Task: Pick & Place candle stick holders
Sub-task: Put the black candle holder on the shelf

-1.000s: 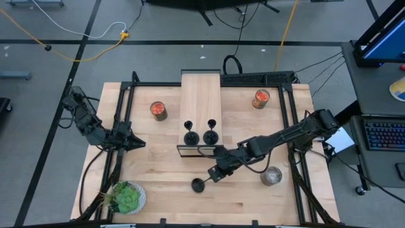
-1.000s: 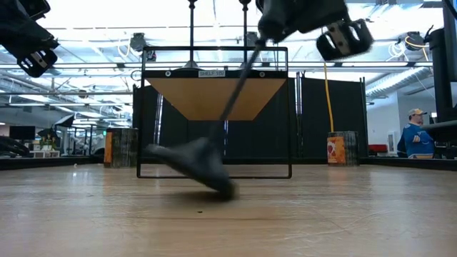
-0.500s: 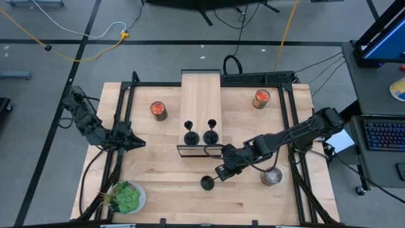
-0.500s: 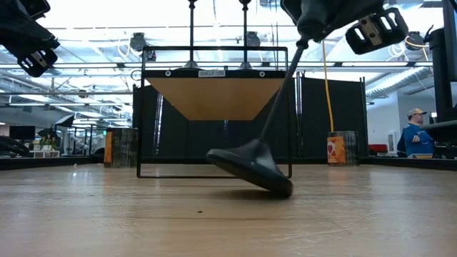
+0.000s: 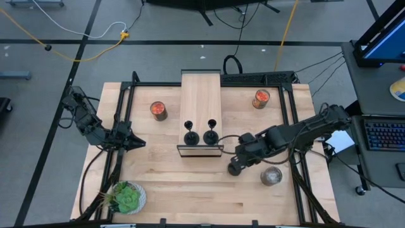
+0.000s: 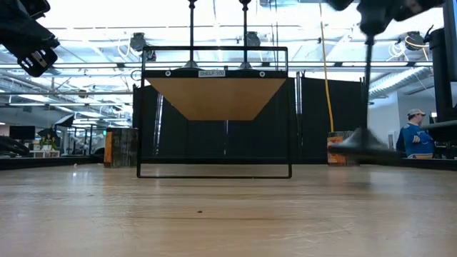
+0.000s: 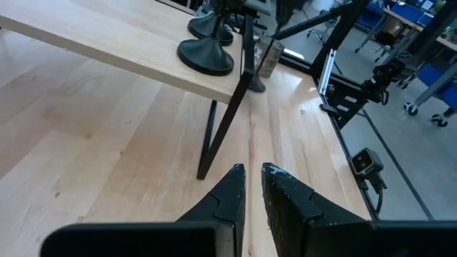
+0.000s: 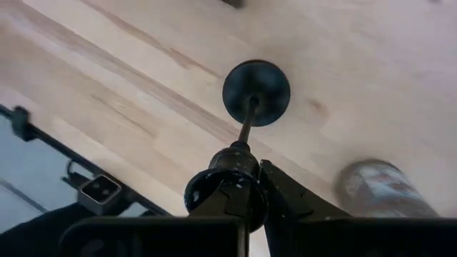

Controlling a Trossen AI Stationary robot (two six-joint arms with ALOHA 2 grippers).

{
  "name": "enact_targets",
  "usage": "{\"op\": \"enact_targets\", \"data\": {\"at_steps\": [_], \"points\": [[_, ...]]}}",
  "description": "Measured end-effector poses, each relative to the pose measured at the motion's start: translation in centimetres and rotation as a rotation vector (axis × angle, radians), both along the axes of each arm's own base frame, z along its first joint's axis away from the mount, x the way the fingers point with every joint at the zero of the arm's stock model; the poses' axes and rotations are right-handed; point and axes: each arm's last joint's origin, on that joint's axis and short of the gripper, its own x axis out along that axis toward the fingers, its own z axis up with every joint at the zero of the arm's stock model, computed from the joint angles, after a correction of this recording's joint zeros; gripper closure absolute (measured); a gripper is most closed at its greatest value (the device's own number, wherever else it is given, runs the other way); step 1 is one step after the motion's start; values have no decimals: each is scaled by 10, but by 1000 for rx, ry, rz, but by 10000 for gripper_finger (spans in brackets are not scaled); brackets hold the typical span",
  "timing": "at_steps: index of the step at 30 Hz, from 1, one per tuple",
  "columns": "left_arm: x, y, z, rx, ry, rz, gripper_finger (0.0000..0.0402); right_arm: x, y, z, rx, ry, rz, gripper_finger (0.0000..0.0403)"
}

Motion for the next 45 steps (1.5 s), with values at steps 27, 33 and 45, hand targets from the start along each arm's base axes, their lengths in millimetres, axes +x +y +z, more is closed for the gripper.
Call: {"op": "enact_targets", "data": {"at_steps": [27, 33, 45], "points": [[1, 4, 1, -15, -43, 169, 348, -50, -111, 106, -356, -90, 165, 395], [1, 5, 2, -45, -52, 209, 348, -56, -137, 121, -381, -135, 212, 395], [1, 5, 2, -47, -53, 216, 348, -62, -173, 147, -385, -276, 262, 395]]}}
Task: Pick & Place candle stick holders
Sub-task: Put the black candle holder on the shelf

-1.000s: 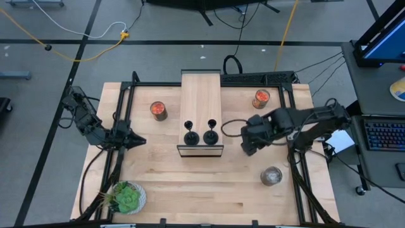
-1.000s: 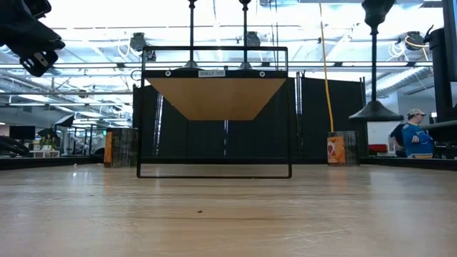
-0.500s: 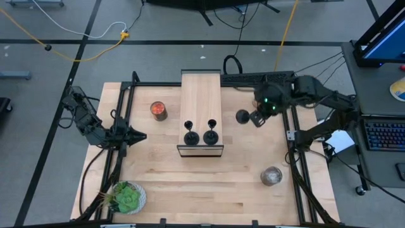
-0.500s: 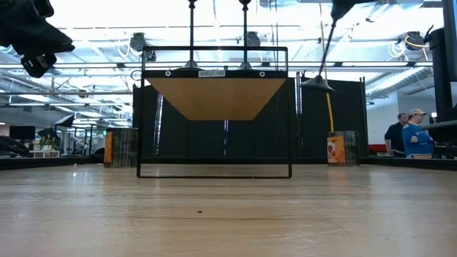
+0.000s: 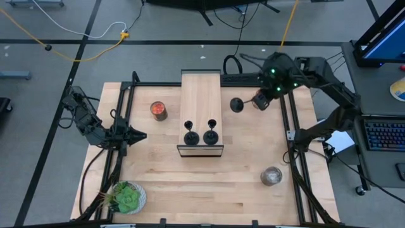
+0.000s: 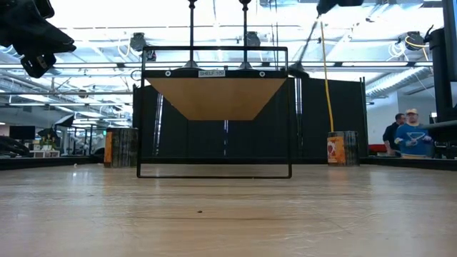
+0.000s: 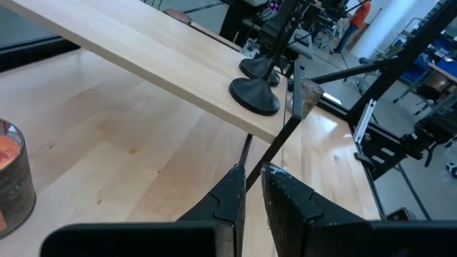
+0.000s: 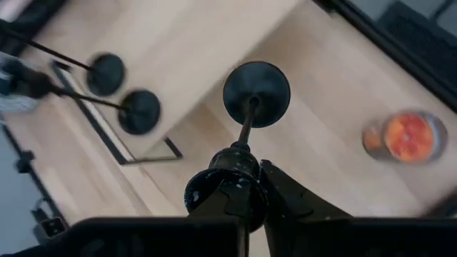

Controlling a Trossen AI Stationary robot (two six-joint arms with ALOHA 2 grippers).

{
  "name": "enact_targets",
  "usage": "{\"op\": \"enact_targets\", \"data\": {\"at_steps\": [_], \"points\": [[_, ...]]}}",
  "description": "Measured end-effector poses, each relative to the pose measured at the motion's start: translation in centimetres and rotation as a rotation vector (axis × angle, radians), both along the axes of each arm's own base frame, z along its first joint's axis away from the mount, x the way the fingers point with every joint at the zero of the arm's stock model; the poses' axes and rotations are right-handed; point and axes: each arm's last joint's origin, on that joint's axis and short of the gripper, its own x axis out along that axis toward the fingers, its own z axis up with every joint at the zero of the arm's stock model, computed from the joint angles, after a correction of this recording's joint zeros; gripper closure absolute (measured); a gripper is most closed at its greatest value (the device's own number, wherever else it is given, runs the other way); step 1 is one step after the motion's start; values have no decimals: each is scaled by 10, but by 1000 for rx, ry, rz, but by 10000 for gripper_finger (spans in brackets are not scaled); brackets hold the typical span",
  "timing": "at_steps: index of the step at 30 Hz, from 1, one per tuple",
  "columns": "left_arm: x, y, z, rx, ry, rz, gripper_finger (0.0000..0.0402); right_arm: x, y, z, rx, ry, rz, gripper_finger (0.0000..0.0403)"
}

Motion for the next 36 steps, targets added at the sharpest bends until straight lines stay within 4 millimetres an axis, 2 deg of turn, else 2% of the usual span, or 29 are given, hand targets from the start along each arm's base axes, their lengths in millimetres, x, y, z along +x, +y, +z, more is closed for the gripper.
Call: {"op": "enact_targets", "data": {"at_steps": [6, 10, 28, 36], "points": [[0, 0, 0, 0, 0, 1, 348, 11, -13, 13, 0, -169, 80, 395], [0, 0, 0, -3, -1, 2, 348, 22, -20, 14, 36, -249, 134, 395], [0, 0, 0, -4, -1, 4, 348, 84, -44, -19, 171, -280, 287, 395], [0, 0, 0, 5, 1, 1, 348, 106, -42, -37, 220, -233, 339, 395]]}}
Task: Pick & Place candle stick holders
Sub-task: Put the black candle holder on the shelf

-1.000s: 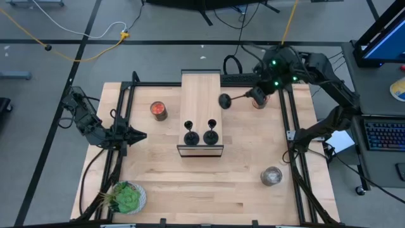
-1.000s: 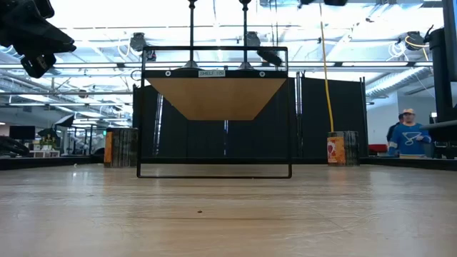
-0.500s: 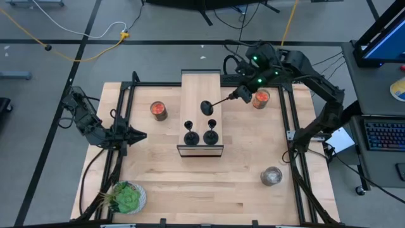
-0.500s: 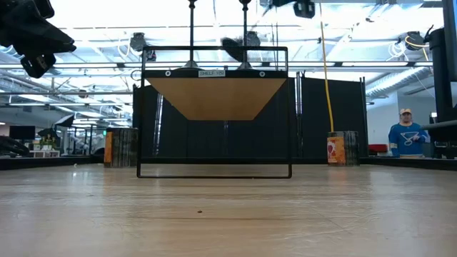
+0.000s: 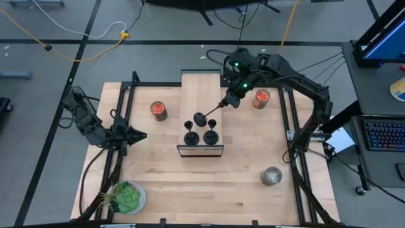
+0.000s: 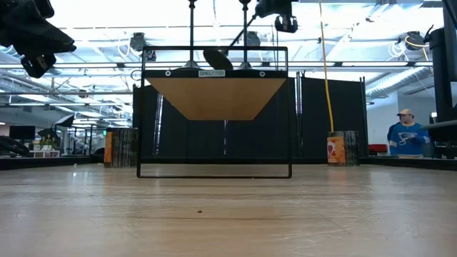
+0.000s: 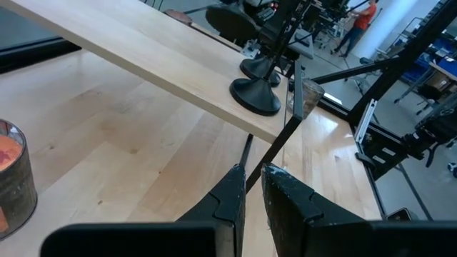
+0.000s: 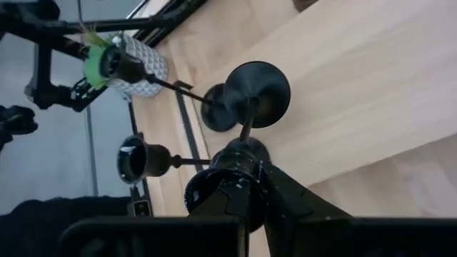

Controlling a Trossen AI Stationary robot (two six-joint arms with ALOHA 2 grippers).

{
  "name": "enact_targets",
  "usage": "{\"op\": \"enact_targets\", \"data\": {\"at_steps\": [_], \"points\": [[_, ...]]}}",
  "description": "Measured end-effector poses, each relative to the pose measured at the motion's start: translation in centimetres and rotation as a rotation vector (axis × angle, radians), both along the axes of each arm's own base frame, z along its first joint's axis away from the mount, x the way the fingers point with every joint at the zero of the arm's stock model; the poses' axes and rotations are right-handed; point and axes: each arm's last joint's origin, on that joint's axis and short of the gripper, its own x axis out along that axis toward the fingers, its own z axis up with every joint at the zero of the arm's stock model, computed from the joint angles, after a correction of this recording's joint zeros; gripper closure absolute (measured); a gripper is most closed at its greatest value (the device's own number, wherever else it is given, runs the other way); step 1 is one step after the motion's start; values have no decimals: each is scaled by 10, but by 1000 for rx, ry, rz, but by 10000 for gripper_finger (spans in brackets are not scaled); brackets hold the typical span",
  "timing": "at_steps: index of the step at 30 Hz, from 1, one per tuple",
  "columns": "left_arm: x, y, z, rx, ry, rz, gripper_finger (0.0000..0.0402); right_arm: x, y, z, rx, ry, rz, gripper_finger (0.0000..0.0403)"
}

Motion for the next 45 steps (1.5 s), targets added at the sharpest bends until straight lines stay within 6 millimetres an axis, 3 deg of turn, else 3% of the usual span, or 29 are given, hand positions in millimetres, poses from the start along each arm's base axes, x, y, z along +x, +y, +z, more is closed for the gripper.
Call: {"op": "enact_targets", "data": {"at_steps": [10, 45], "points": [[0, 0, 0, 4, 2, -1, 348, 13, 9, -10, 14, 42, 42, 395], [0, 0, 0, 5, 3, -1, 348, 15, 17, -11, -90, 52, 75, 388]]}}
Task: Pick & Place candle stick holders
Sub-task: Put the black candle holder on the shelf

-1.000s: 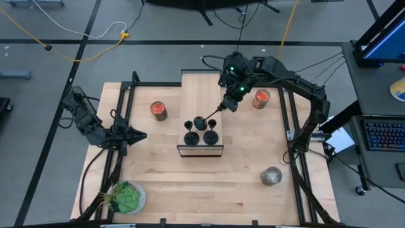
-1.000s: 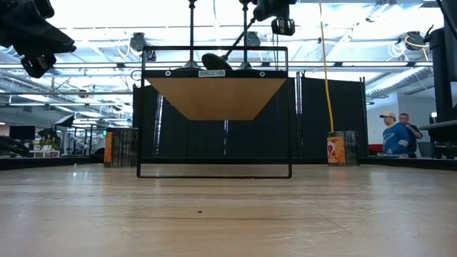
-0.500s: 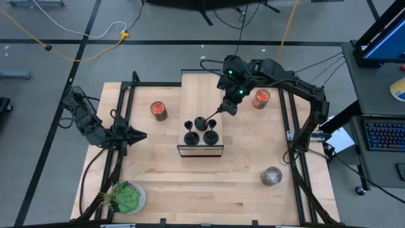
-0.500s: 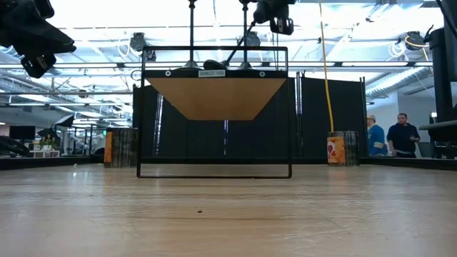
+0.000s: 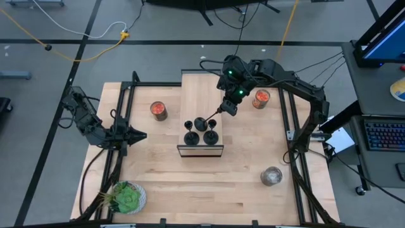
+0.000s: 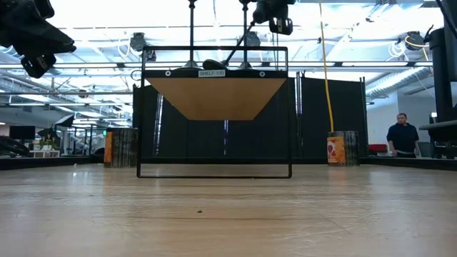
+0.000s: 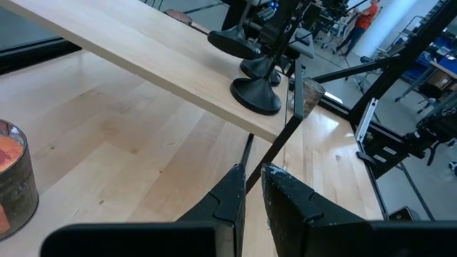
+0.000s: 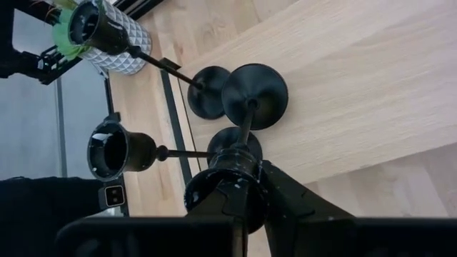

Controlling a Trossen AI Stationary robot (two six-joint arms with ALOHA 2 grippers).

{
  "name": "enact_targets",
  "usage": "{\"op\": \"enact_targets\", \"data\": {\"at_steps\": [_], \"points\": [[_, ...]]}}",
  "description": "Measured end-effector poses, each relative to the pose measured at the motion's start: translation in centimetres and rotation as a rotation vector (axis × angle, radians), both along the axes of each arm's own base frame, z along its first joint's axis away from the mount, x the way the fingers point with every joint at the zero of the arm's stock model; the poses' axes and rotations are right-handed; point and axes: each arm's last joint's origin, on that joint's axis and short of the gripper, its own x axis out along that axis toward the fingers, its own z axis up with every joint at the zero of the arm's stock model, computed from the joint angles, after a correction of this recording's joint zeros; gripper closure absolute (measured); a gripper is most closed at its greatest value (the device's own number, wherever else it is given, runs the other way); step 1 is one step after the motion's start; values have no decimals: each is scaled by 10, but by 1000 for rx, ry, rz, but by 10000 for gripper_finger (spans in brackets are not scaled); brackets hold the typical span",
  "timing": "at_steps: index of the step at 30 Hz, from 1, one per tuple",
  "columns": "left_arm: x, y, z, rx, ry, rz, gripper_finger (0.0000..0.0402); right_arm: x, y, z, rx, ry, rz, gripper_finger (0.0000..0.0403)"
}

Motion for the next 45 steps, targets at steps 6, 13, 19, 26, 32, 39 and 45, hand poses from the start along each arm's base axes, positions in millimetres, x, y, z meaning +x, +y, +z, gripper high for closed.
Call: {"op": "enact_targets", "data": {"at_steps": [6, 13, 19, 26, 32, 39, 45], "points": [[0, 0, 0, 0, 0, 0, 348, 1, 1, 0, -7, -8, 10, 385], [0, 0, 0, 0, 0, 0, 348, 2, 1, 1, -14, -18, 7, 364], [0, 0, 0, -1, 0, 0, 348, 2, 1, 1, -20, -22, 13, 360], [0, 0, 0, -1, 0, 0, 348, 5, 0, 3, -33, -58, 15, 360], [0, 0, 0, -1, 0, 0, 348, 8, -1, 5, -45, -96, 18, 360], [0, 0, 0, -1, 0, 0, 348, 15, -1, -2, -37, -81, 37, 360], [0, 0, 0, -1, 0, 0, 348, 25, 1, -9, -26, -85, 71, 359]]}}
